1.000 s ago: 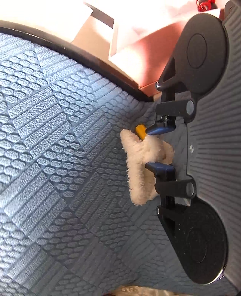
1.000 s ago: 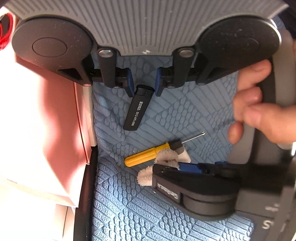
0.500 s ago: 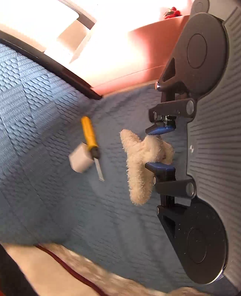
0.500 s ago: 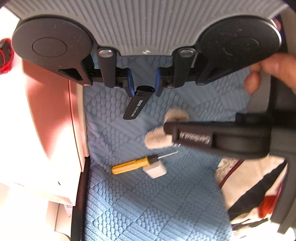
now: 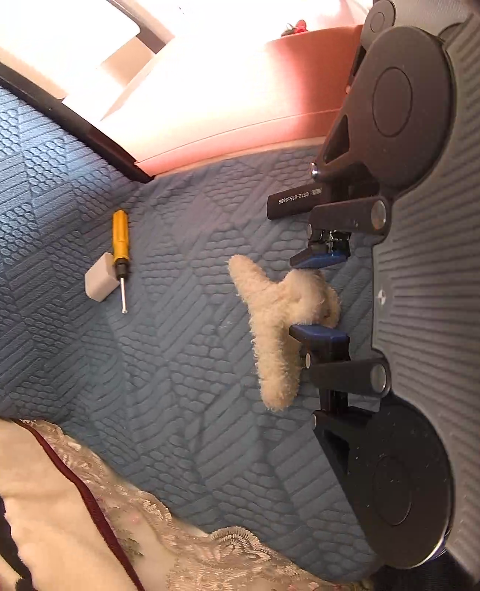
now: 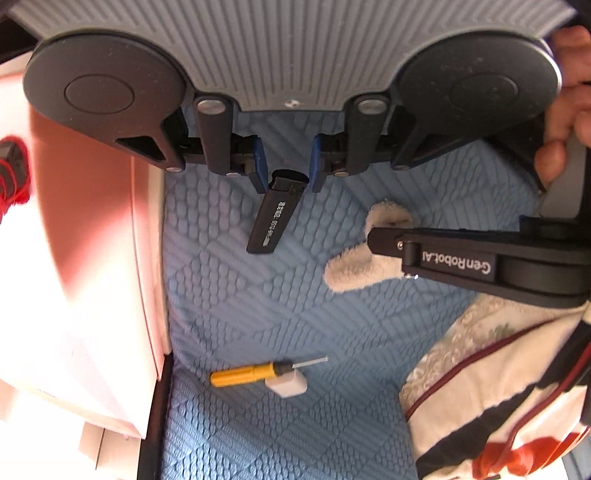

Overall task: Organize rigid objects
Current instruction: 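Lift the plush toy with the left tool while the right tool lifts the USB stick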

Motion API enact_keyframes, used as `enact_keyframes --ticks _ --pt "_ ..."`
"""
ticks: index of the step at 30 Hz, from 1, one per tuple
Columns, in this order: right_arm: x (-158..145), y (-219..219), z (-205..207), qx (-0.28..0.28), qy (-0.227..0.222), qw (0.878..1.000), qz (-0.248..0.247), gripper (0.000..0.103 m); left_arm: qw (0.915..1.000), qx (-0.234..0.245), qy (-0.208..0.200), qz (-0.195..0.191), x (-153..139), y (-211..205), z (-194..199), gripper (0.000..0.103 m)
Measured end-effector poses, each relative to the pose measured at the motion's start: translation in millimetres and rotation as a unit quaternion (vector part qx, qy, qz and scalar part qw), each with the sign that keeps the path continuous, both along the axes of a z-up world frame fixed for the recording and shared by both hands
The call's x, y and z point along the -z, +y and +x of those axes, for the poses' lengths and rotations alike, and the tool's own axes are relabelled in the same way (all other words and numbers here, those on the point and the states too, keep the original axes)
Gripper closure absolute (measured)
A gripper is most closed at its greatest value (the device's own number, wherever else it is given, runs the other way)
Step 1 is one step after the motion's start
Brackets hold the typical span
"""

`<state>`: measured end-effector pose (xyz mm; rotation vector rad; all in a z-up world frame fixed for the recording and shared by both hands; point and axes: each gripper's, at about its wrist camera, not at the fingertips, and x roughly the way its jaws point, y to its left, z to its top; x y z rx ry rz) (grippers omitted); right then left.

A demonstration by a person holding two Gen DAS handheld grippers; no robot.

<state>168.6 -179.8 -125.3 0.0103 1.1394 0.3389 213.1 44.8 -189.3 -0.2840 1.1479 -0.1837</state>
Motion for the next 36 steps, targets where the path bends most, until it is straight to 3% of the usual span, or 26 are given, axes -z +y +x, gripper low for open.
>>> enact_keyframes --ticks 9,11,12,16,21,27,33,36 --pt "5 5 0 -0.015 0.003 1.000 0.005 0.069 1.0000 0.000 0.004 -0.001 4 -1 3 0.065" --pt "6 4 4 -0.006 0.009 1.000 0.007 0.050 1.0000 0.000 0.004 0.001 5 -2 5 0.065" --pt "6 3 5 0.000 0.010 1.000 0.010 0.048 1.0000 0.001 0.005 0.002 6 -2 5 0.065" --pt "4 1 10 0.000 0.009 0.999 0.034 0.047 0.9999 -0.002 0.011 0.009 10 -4 8 0.057" --pt "12 7 16 0.005 0.001 1.000 0.011 0.047 0.9996 -0.007 0.026 0.003 18 -3 12 0.053" --pt "21 11 27 0.009 -0.010 1.000 -0.002 0.048 0.9993 -0.020 0.028 -0.012 20 0 13 0.053" --pt "27 17 30 0.001 -0.013 1.000 -0.019 0.071 0.9986 -0.031 0.027 -0.033 22 2 17 0.046" --pt "27 18 31 0.001 -0.014 1.000 -0.019 0.075 0.9989 -0.033 0.021 -0.025 21 0 17 0.046"
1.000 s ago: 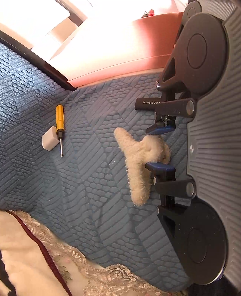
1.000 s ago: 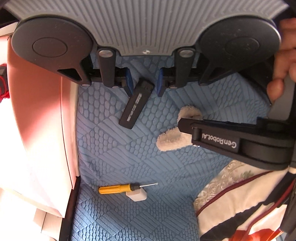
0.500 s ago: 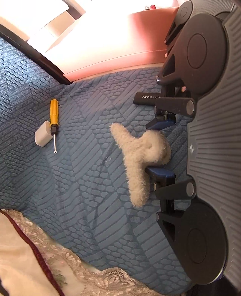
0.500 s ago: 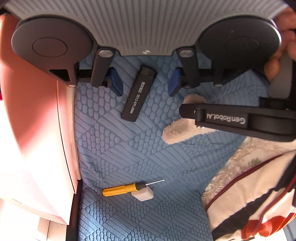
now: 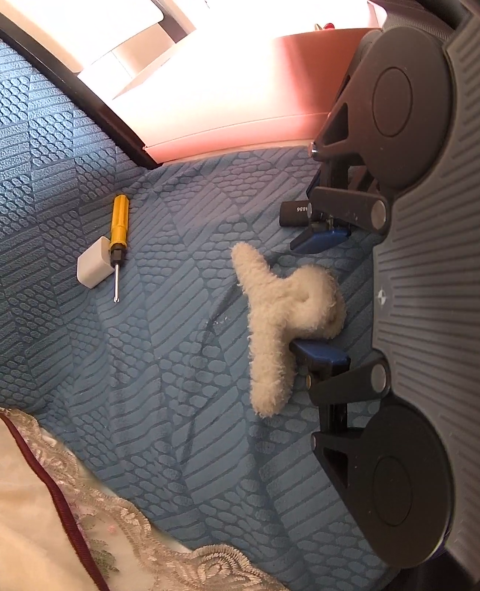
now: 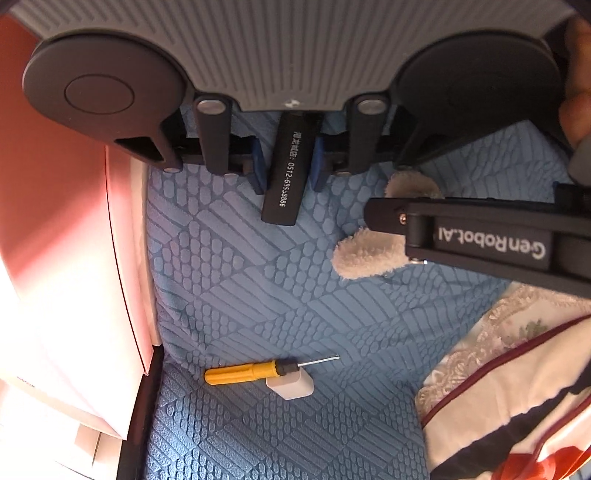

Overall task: Organize rigid objects
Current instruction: 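Lift the plush toy with the left tool while the right tool lifts the USB stick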

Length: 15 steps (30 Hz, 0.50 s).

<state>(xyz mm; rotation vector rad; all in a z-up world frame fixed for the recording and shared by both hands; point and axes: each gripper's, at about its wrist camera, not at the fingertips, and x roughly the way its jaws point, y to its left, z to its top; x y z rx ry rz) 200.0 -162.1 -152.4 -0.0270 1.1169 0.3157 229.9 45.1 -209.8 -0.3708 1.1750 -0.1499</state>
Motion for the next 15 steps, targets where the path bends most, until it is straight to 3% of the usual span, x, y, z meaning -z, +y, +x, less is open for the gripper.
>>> enact_keyframes --ticks 10,12,13,15 --pt "-14 -8 -2 0.018 -0.044 0.999 -0.010 0.076 0.9994 -0.010 -0.018 0.029 -1 -1 11 0.047" --pt "-17 -14 -2 0.027 -0.040 0.999 0.007 0.076 0.9990 -0.002 -0.025 0.037 -5 -3 12 0.051" --pt "-18 -16 -2 0.031 -0.040 0.999 0.009 0.076 0.9985 0.003 -0.028 0.047 -6 -3 12 0.061" --pt "-22 -18 -5 0.033 -0.043 0.998 0.009 0.076 0.9982 0.005 -0.033 0.050 -11 -3 10 0.064"
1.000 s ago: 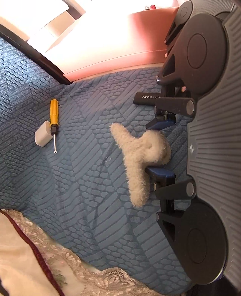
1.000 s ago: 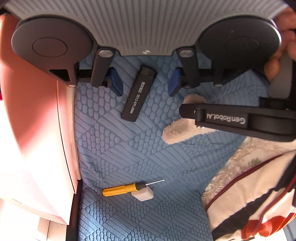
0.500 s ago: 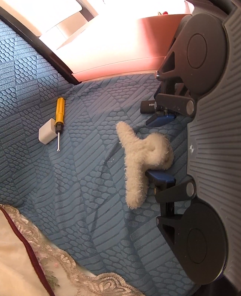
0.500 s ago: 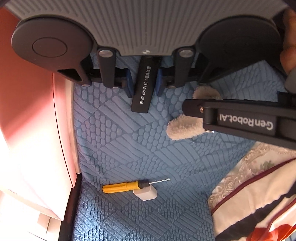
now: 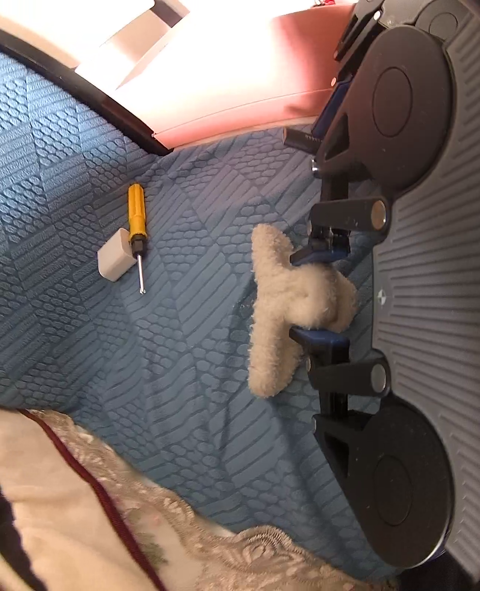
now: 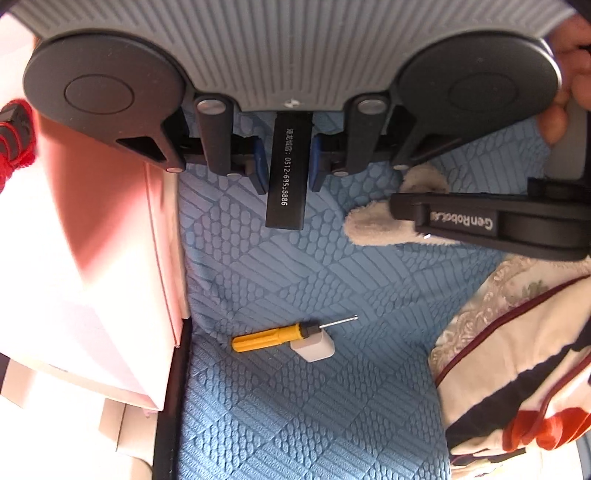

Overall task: Organize rigid objects
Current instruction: 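Lift the plush toy with the left tool while the right tool lifts the USB stick, then carry the plush toy and USB stick over the pink box with both tools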

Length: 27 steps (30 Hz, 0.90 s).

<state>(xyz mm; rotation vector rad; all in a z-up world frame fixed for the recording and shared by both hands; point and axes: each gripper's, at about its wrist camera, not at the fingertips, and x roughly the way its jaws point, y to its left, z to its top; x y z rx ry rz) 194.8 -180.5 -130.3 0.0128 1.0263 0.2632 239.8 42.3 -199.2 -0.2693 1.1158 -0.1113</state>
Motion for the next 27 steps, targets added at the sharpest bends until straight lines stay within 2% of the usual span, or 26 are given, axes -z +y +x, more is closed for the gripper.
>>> enact_keyframes --ticks 4,5,6,11,17,21,27 --pt "-13 -4 -6 0.005 -0.005 1.000 0.015 0.079 0.9996 -0.019 -0.007 -0.020 -12 10 -11 0.067" --pt "-18 -4 -8 0.004 -0.009 1.000 0.015 0.089 0.9995 -0.022 -0.008 -0.022 -16 11 -13 0.067" --pt "-22 -4 -10 0.000 -0.012 1.000 0.017 0.091 0.9994 -0.025 -0.011 -0.023 -20 13 -15 0.067" --pt "-36 -4 -11 -0.014 -0.019 1.000 0.016 0.092 0.9976 -0.053 -0.014 -0.041 -32 28 -35 0.067" --pt "-45 -8 -8 -0.017 -0.003 0.999 0.031 0.092 0.9940 -0.085 -0.012 -0.068 -43 40 -56 0.067" --pt "-64 -14 -5 -0.023 -0.009 0.999 0.046 0.092 0.9926 -0.086 -0.031 -0.079 -67 36 -60 0.067" --pt "-108 -26 9 -0.041 -0.036 0.997 0.062 0.092 0.9878 -0.090 -0.082 -0.097 -119 20 -53 0.067"
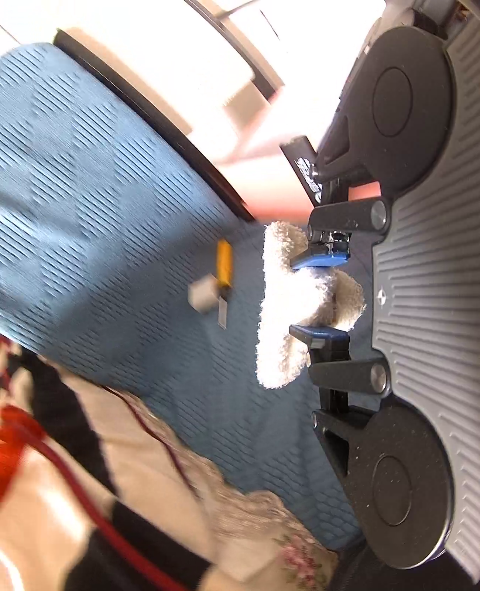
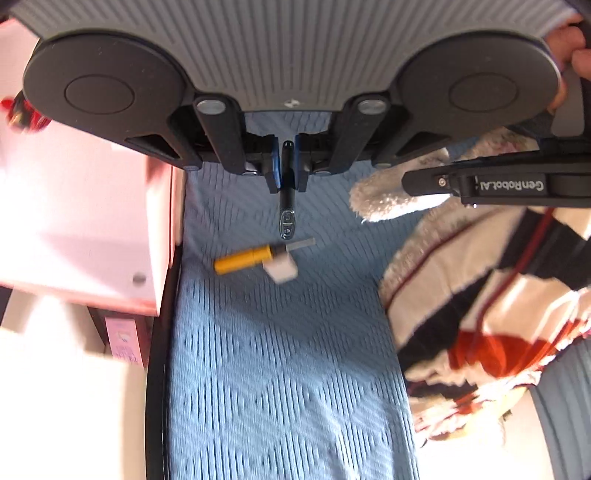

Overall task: Organize rigid objects
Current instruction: 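Carry the plush toy and USB stick over the pink box with both tools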

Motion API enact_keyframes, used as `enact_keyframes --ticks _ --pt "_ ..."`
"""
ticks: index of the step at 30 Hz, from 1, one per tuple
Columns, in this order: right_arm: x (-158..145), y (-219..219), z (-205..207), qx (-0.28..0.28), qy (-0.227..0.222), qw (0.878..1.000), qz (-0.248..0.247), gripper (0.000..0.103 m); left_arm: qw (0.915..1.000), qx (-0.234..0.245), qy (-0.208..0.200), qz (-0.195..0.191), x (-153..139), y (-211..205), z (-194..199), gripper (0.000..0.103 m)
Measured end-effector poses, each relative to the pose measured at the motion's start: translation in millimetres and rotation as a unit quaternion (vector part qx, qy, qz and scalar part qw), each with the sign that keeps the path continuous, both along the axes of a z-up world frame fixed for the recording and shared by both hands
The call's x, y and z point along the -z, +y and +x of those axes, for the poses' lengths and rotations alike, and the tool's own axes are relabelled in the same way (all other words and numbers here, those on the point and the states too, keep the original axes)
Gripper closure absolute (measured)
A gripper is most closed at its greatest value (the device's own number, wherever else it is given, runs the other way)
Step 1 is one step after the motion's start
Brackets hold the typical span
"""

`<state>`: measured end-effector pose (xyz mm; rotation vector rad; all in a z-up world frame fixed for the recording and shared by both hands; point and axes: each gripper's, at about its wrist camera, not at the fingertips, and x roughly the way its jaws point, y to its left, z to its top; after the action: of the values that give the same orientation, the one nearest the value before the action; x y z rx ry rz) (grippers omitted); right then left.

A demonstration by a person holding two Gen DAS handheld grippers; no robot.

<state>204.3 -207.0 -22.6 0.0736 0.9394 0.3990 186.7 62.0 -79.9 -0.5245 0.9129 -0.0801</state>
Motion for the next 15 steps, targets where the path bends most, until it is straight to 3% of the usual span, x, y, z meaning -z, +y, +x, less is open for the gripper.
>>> enact_keyframes --ticks 8,15 --pt "-58 -35 18 0.003 -0.045 0.999 0.010 0.092 0.9979 0.017 -0.062 -0.002 -67 -42 16 0.067" --pt "-88 -85 26 0.029 -0.072 0.997 0.014 0.092 0.9947 0.050 -0.090 -0.008 -95 -101 25 0.067"
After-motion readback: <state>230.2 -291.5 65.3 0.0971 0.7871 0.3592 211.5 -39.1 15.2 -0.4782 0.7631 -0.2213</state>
